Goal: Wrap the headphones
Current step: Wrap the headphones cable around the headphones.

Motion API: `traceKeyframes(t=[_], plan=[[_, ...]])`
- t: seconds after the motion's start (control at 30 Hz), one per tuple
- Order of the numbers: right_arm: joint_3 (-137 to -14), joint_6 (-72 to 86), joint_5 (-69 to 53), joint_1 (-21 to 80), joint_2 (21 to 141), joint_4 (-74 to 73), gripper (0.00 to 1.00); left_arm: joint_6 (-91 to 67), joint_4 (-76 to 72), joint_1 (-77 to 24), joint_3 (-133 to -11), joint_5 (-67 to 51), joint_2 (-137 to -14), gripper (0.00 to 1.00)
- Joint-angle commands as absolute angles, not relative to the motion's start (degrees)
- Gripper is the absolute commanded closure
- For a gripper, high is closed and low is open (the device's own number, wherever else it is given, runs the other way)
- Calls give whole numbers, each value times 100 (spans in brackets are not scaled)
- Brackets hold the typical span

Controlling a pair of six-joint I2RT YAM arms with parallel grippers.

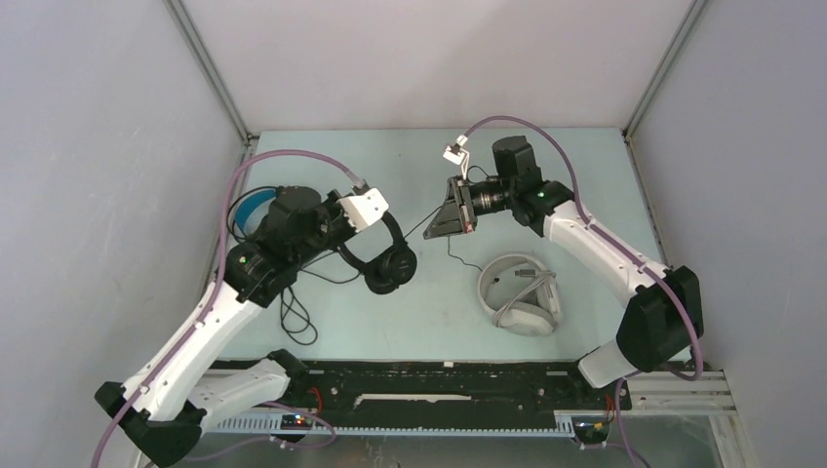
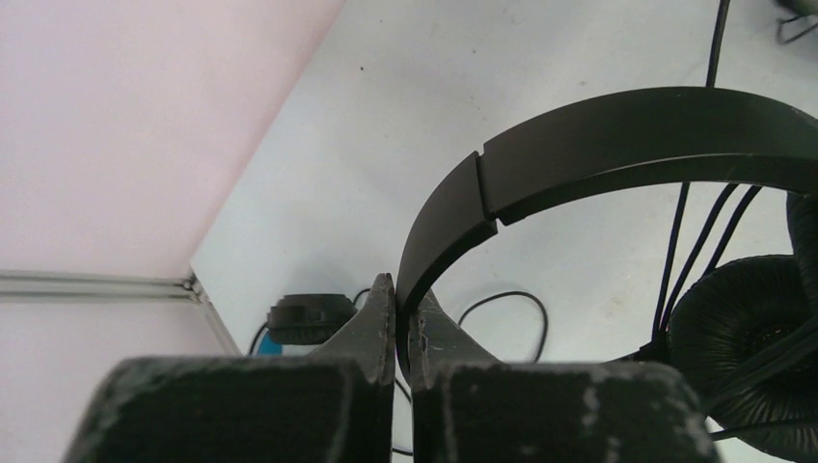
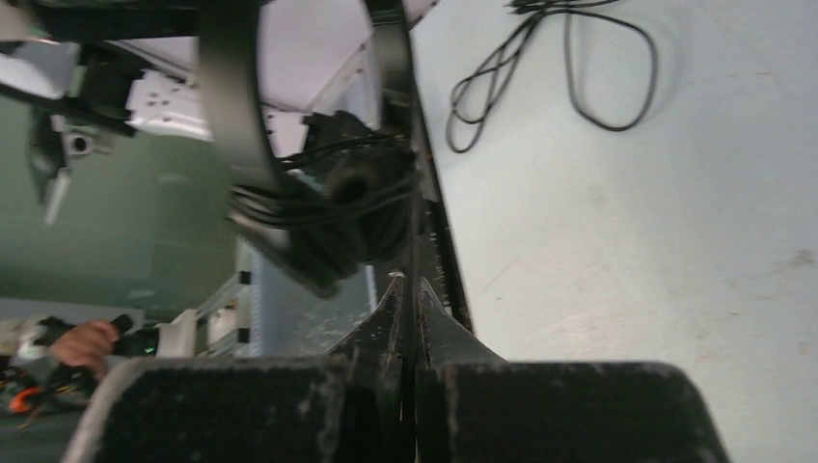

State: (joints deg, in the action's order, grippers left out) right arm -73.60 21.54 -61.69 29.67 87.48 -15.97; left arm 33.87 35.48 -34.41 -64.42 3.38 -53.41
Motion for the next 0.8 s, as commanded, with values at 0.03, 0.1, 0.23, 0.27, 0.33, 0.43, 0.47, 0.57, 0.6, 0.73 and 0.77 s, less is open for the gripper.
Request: traceKeyframes(t=[0.03,0.1,0.23,0.27,0.33,0.43,0.47,0.57,0.6,0.73,0.77], plan=[[-7682,3127,-6656,3135,8423,-1152,100,3844,3179,-3708,-6322,1221,-5577,100],[-7682,3488,-6653,3290,8450,-819,96,3656,3168,-3734,-6399,1408,-5703,100],[-7681,4329,-6581,3655,8531,213,92,3283,3215,-3762,-6550,1782,-5867,100],[-7682,4484,-6500,3724,8540,422,92,3170,3177,-3761,-6556,1939,-5878,100],[-7682,4669,-6321,3840,8554,679,91,2827,3076,-3760,-6613,2327,-5901,100],[-7682,4666,-6027,3963,8608,747,92,2114,3157,-3751,-6877,2854,-5995,100],[-7682,4601,-5950,3980,8624,760,92,1899,3214,-3748,-6972,2959,-6021,100],[-7682,4310,-5686,4034,8704,878,92,1328,3326,-3751,-7184,3222,-6114,100],[-7682,4201,-5577,4053,8722,858,92,1123,3384,-3753,-7276,3286,-6151,100],[-7675,3755,-5108,4178,8751,627,93,316,3696,-3744,-7597,3539,-6292,100],[-7676,3670,-5020,4237,8741,607,93,125,3751,-3743,-7650,3639,-6311,100]])
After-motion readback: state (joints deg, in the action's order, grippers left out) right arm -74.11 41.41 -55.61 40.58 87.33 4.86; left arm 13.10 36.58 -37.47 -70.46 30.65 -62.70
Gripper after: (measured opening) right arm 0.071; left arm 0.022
